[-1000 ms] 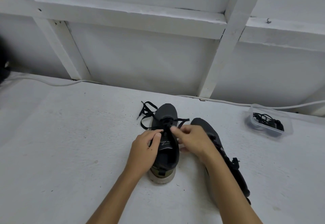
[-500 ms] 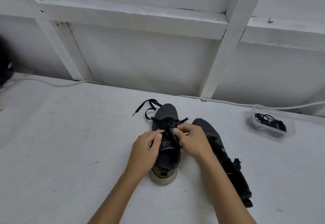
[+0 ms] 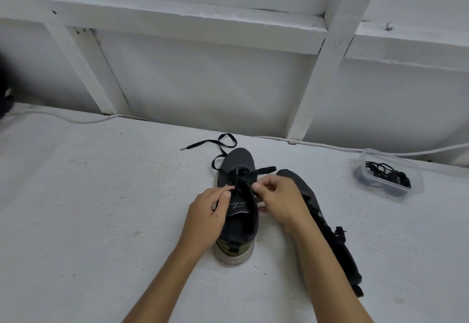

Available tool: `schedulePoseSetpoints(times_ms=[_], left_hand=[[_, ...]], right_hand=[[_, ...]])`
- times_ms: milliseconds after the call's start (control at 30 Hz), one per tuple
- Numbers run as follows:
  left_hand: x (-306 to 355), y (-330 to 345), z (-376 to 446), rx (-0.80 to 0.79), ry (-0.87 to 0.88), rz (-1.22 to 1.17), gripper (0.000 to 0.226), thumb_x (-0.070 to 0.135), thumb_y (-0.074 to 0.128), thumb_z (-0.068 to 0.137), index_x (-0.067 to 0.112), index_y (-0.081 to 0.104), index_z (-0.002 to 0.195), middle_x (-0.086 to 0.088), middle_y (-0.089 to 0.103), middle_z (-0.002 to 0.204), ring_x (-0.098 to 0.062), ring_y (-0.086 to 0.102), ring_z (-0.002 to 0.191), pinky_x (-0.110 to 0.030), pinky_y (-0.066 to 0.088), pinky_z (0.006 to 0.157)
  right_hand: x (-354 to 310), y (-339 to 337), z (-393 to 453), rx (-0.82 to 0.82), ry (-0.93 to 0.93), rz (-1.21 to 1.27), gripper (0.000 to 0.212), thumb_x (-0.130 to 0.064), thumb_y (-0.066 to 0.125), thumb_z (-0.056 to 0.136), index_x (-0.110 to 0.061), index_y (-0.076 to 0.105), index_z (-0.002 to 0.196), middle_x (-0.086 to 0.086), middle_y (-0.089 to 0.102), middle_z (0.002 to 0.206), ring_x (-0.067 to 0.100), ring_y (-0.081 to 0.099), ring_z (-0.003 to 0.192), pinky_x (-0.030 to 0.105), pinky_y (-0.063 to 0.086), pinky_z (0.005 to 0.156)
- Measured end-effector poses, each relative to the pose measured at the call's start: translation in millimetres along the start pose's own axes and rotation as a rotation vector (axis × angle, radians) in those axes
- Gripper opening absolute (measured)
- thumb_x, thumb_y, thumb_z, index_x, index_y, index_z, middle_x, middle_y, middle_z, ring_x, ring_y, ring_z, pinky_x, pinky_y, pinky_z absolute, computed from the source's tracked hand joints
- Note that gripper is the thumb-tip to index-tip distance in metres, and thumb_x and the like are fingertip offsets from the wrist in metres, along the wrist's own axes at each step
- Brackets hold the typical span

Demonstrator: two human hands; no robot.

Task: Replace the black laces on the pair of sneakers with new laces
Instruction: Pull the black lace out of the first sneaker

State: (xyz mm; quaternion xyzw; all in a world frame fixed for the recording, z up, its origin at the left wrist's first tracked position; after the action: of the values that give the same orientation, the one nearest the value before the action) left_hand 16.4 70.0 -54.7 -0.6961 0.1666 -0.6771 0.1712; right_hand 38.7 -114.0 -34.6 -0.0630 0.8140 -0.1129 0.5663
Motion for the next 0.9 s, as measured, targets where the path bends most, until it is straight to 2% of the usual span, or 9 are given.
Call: schedulePoseSetpoints(times_ms=[100, 167, 233, 300, 433, 533, 667, 800, 900], left_hand=[[1, 0, 0, -0.008, 0.005, -0.01, 0.028, 0.033, 0.049, 0.102, 0.037, 0.07, 0.12, 0.027, 0.063, 0.116, 0.004, 0.055, 0.114, -0.03, 0.048, 0.1], [2, -1, -1, -0.012, -0.001, -0.016, 0.027, 0.033, 0.049, 0.102, 0.037, 0.069, 0.12, 0.028, 0.062, 0.116, 0.005, 0.054, 0.114, -0.029, 0.048, 0.1], [3, -1, -1, -0.012, 0.002, -0.01, 0.028, 0.033, 0.049, 0.102, 0.036, 0.069, 0.121, 0.027, 0.063, 0.117, 0.006, 0.053, 0.114, -0.029, 0.048, 0.1], [3, -1, 0, -0.011, 0.002, -0.01, 0.028, 0.034, 0.049, 0.102, 0.036, 0.069, 0.121, 0.025, 0.063, 0.118, 0.004, 0.053, 0.115, -0.03, 0.048, 0.1], [3, 0, 0, 0.002, 0.012, 0.003, 0.027, 0.032, 0.05, 0.102, 0.035, 0.069, 0.12, 0.025, 0.063, 0.117, 0.004, 0.054, 0.113, -0.031, 0.049, 0.099], [4, 0, 0, 0.001, 0.015, 0.007, 0.027, 0.032, 0.05, 0.102, 0.035, 0.069, 0.12, 0.024, 0.063, 0.117, 0.005, 0.053, 0.113, -0.031, 0.048, 0.099], [4, 0, 0, -0.011, 0.016, -0.009, 0.027, 0.033, 0.049, 0.103, 0.036, 0.069, 0.121, 0.024, 0.063, 0.118, 0.002, 0.055, 0.113, -0.032, 0.05, 0.098], [9, 0, 1, -0.001, 0.012, 0.016, 0.026, 0.03, 0.051, 0.102, 0.035, 0.068, 0.121, 0.024, 0.063, 0.113, 0.001, 0.057, 0.109, -0.031, 0.051, 0.096], [19, 2, 7, 0.022, 0.035, 0.005, 0.019, 0.026, 0.059, 0.096, 0.034, 0.069, 0.111, 0.023, 0.064, 0.105, 0.005, 0.059, 0.101, -0.023, 0.051, 0.088]], right_hand=[[-4, -20, 7, 0.312, -0.05, 0.12, 0.011, -0.016, 0.06, 0.099, -0.013, 0.065, 0.09, 0.01, 0.072, 0.083, 0.007, 0.067, 0.063, 0.026, 0.056, 0.056], [-5, -32, 7, 0.497, -0.115, 0.1, 0.006, -0.021, 0.063, 0.097, -0.02, 0.064, 0.091, 0.004, 0.071, 0.086, 0.008, 0.069, 0.07, 0.035, 0.06, 0.07], [-10, -33, 1, 0.56, -0.183, -0.095, 0.01, -0.025, 0.07, 0.092, -0.02, 0.062, 0.094, 0.0, 0.066, 0.092, 0.004, 0.062, 0.077, 0.026, 0.053, 0.076], [-10, -24, -2, 0.469, -0.168, -0.258, 0.021, -0.031, 0.075, 0.087, -0.016, 0.062, 0.091, -0.001, 0.063, 0.088, 0.003, 0.058, 0.075, 0.017, 0.042, 0.065], [7, 5, -3, 0.06, 0.018, -0.215, 0.037, -0.047, 0.071, 0.088, -0.016, 0.07, 0.069, -0.005, 0.07, 0.064, 0.011, 0.067, 0.064, 0.032, 0.056, 0.066], [1, 6, 3, 0.098, -0.089, -0.238, 0.033, -0.035, 0.067, 0.094, -0.019, 0.065, 0.065, -0.004, 0.065, 0.063, 0.015, 0.063, 0.064, 0.037, 0.057, 0.072], [6, 7, 4, 0.194, -0.079, -0.164, 0.032, -0.03, 0.057, 0.101, -0.007, 0.057, 0.078, 0.0, 0.055, 0.066, 0.015, 0.05, 0.062, 0.032, 0.044, 0.065], [9, 6, 3, 0.162, -0.066, -0.122, 0.034, -0.032, 0.058, 0.101, -0.005, 0.059, 0.08, 0.008, 0.06, 0.069, 0.017, 0.055, 0.062, 0.041, 0.055, 0.068], [10, 4, 0, 0.081, -0.024, 0.0, 0.034, -0.027, 0.061, 0.101, 0.001, 0.062, 0.082, 0.008, 0.063, 0.069, 0.014, 0.064, 0.063, 0.033, 0.062, 0.066]])
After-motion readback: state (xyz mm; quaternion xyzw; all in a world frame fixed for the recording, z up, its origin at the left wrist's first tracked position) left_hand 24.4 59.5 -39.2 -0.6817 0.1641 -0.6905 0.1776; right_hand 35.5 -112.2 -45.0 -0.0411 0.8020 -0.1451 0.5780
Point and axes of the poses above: each hand's wrist, its own z-axis towards the middle knuckle, its own y-axis out of the palm, x = y × z, the point moved 5 cm from there along z, towards the middle knuckle
